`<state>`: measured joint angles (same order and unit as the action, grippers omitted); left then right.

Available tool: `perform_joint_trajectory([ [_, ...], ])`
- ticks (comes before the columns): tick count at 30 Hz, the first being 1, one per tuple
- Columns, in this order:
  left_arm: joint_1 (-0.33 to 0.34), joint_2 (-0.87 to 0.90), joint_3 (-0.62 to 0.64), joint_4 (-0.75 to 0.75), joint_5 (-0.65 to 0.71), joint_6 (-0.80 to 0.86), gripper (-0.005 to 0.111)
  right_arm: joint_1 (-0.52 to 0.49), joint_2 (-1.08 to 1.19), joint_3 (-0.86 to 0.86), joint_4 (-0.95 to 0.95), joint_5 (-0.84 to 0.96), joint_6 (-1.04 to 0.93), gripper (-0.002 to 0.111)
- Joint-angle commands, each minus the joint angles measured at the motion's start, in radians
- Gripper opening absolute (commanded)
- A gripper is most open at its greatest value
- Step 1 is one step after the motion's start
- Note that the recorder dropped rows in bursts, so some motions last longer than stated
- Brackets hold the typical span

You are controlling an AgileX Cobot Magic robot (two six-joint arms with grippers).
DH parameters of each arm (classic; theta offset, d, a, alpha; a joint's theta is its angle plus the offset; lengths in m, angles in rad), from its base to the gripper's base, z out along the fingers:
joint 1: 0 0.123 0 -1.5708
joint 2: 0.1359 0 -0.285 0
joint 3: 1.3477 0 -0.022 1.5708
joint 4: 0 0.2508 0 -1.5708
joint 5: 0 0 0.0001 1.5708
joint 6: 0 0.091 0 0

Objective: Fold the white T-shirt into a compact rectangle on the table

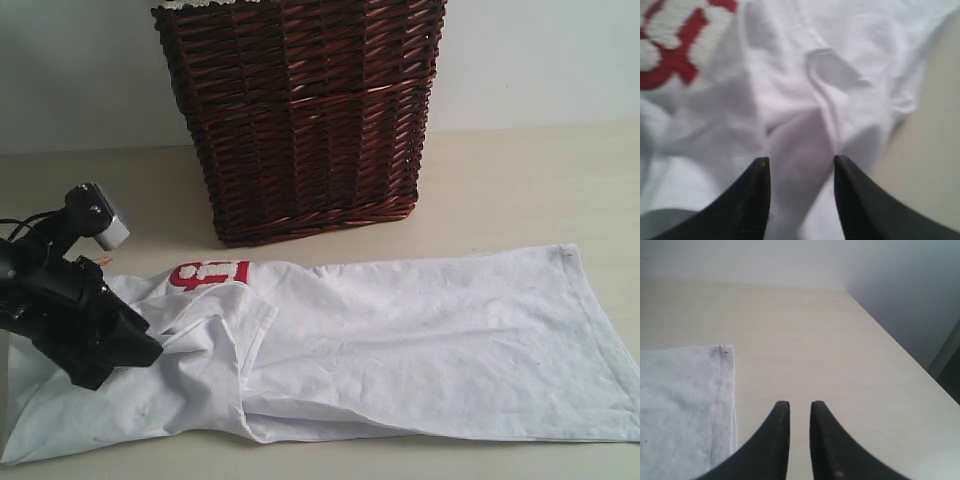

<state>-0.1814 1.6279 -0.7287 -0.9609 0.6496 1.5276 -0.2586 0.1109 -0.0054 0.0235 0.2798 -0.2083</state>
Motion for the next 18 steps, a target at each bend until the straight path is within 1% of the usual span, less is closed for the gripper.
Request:
perform_joint_trajectory([
  [1, 0.001, 0.049, 0.005, -0.144, -0.182, 0.215, 0.038, -0.003, -0.007, 0.005, 0.002, -0.006, -0.002, 0.017],
  [3, 0.001, 0.066, 0.005, -0.275, -0.267, 0.347, 0.031, -0.003, -0.007, 0.005, 0.002, -0.006, -0.002, 0.017],
  [5, 0.001, 0.072, -0.004, -0.409, -0.332, 0.469, 0.021, -0.003, -0.007, 0.005, 0.002, -0.006, -0.002, 0.017],
  [6, 0.001, 0.072, -0.011, -0.472, -0.351, 0.509, 0.016, -0.003, -0.007, 0.005, 0.002, -0.006, -0.002, 0.017],
  [7, 0.001, 0.07, -0.033, -0.563, -0.353, 0.544, 0.007, -0.003, -0.007, 0.005, 0.002, -0.006, -0.002, 0.017],
  [8, 0.001, 0.07, -0.045, -0.579, -0.353, 0.544, 0.002, -0.003, -0.007, 0.005, 0.002, -0.006, -0.002, 0.017],
  [9, 0.001, 0.07, -0.059, -0.583, -0.351, 0.537, 0.0, -0.003, -0.007, 0.005, 0.002, -0.006, -0.002, 0.017],
  [11, 0.001, 0.068, -0.059, -0.583, -0.34, 0.532, 0.0, -0.003, -0.007, 0.005, 0.004, -0.006, -0.002, 0.017],
  [12, 0.001, 0.066, -0.053, -0.58, -0.34, 0.532, 0.002, -0.003, -0.007, 0.005, 0.004, -0.006, -0.002, 0.017],
  [14, 0.001, 0.06, -0.021, -0.513, -0.34, 0.527, 0.015, -0.003, -0.007, 0.005, 0.004, -0.006, -0.002, 0.017],
  [16, 0.001, 0.056, 0.037, -0.315, -0.316, 0.489, 0.04, -0.003, -0.007, 0.005, 0.004, -0.006, -0.002, 0.017],
  [17, 0.001, 0.056, 0.063, -0.221, -0.283, 0.457, 0.05, -0.003, -0.007, 0.005, 0.004, -0.006, -0.002, 0.017],
  [18, 0.001, 0.055, 0.075, -0.157, -0.251, 0.446, 0.058, -0.003, -0.007, 0.005, 0.004, -0.006, -0.002, 0.017],
])
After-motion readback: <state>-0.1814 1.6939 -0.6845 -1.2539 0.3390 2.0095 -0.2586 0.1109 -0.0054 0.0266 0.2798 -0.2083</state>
